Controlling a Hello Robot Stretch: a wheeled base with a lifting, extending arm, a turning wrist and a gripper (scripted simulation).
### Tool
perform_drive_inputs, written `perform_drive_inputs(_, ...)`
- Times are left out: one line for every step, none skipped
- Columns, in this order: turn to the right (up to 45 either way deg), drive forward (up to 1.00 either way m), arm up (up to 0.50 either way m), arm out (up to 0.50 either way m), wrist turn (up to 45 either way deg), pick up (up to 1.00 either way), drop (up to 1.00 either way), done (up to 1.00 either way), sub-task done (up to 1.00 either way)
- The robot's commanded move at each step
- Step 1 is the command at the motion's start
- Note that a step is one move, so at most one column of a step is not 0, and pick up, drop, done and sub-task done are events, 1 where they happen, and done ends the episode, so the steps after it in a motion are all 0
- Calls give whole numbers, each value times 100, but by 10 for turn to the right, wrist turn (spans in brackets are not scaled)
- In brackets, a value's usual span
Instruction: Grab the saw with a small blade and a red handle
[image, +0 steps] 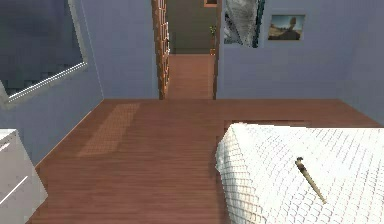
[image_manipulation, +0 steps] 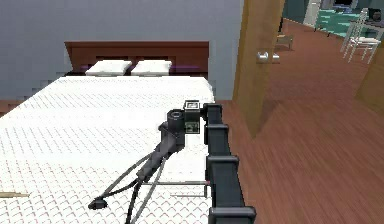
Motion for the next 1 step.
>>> perform_drive_inputs(0,0,0,0,450,0,0,0,0)
